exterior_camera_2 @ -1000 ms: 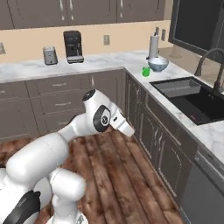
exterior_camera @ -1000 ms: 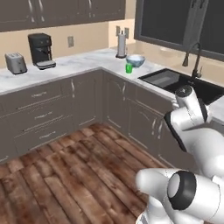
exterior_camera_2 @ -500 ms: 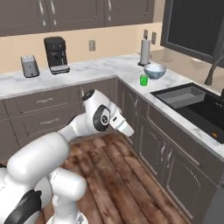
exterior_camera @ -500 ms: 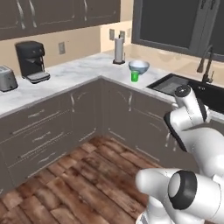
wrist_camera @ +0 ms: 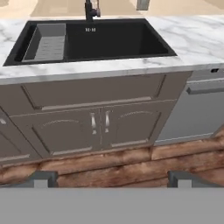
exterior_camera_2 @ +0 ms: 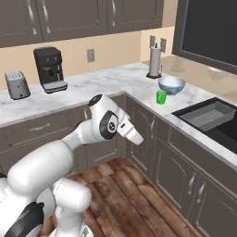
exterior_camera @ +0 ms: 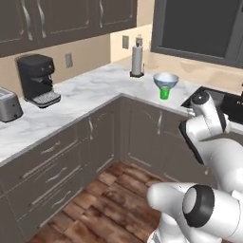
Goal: Clear the mugs and bowl far away from the sink.
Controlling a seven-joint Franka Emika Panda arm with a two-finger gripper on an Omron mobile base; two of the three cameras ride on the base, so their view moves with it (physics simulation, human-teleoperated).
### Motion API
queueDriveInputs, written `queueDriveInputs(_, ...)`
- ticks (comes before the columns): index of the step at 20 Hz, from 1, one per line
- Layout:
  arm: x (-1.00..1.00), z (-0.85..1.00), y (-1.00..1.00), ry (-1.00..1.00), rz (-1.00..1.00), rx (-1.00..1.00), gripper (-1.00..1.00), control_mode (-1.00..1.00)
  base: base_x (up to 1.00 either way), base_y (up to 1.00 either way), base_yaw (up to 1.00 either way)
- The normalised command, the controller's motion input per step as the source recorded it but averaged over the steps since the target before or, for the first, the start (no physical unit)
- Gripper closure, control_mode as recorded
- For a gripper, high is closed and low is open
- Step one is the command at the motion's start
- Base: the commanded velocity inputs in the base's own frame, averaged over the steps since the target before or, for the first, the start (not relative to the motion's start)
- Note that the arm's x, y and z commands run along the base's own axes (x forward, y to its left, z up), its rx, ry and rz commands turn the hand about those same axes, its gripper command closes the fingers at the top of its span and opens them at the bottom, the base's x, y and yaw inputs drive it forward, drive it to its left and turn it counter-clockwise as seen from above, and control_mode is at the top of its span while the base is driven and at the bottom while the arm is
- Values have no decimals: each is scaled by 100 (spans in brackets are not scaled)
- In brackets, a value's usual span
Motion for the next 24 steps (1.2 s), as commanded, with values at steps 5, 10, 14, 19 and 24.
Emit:
queueDriveInputs(5, 0, 0, 0, 0, 0, 0, -100, 100, 100, 66, -17)
queueDriveInputs(10, 0, 0, 0, 0, 0, 0, -100, 100, 100, 20, -5)
queueDriveInputs(14, 0, 0, 0, 0, 0, 0, -100, 100, 97, -29, 1)
queueDriveInputs(19, 0, 0, 0, 0, 0, 0, -100, 100, 53, -85, 11)
queueDriveInputs(24, 0, 0, 0, 0, 0, 0, -100, 100, 21, -64, 10)
